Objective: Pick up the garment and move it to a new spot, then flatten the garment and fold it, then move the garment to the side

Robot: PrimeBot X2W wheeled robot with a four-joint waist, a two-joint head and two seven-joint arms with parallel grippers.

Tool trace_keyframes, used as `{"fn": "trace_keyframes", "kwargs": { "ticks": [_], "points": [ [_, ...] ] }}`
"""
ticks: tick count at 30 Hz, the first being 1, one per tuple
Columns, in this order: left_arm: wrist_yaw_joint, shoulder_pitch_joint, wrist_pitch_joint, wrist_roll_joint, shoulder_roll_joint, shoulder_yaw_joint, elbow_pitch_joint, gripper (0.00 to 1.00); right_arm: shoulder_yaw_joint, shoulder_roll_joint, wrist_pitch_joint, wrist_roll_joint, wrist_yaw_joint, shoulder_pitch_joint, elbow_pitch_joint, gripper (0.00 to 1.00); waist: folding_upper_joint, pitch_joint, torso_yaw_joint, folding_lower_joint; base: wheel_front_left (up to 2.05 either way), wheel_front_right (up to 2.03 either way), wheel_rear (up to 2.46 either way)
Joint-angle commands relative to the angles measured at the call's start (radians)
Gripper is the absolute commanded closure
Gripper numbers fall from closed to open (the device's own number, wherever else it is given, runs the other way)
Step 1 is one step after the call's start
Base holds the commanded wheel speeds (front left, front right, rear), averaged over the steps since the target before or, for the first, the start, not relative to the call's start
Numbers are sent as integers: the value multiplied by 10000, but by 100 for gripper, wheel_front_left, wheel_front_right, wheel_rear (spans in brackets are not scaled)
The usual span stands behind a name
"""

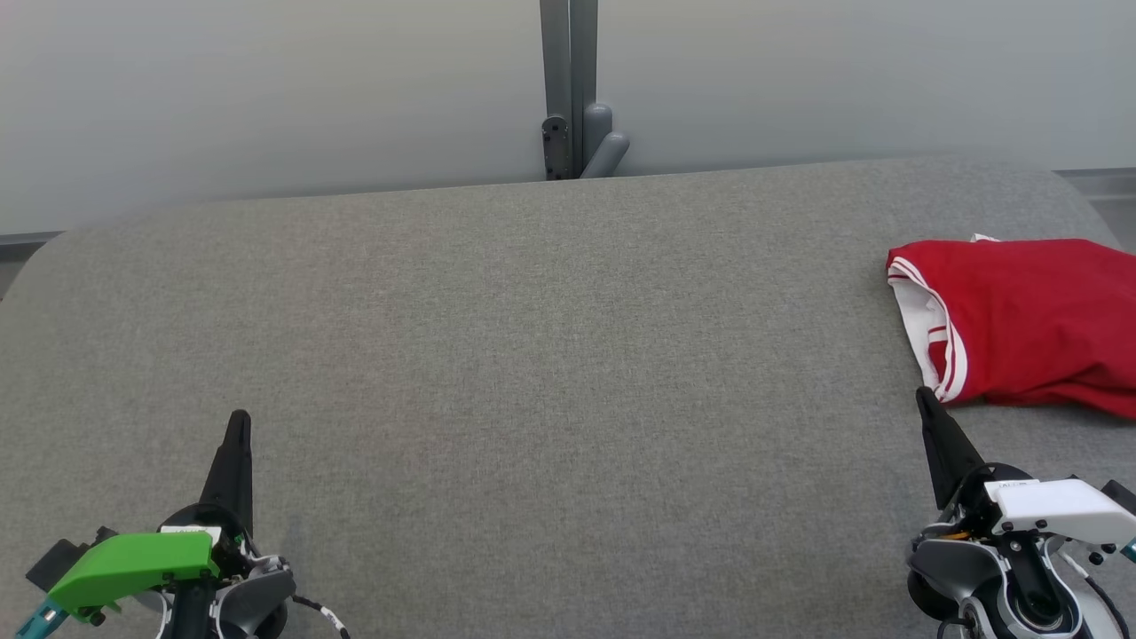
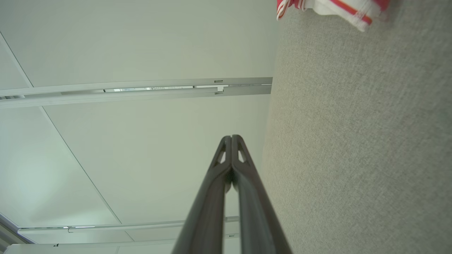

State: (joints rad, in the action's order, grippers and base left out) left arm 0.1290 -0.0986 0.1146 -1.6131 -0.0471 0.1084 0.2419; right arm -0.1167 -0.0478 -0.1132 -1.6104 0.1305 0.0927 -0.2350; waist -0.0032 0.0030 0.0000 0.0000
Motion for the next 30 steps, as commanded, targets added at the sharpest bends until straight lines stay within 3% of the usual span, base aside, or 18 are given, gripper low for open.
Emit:
{"fn": "trace_keyframes", "kwargs": {
  "ticks": [1,30],
  "points": [
    [46,-151,43,-16,-59,43,-5,100,7,-47,-21,-69,4,98,38,100,32,0,0,0,0,0,0],
    [47,-151,43,-16,-59,43,-6,100,8,-47,-20,-69,4,98,38,100,32,0,0,0,0,0,0]
  ]
}}
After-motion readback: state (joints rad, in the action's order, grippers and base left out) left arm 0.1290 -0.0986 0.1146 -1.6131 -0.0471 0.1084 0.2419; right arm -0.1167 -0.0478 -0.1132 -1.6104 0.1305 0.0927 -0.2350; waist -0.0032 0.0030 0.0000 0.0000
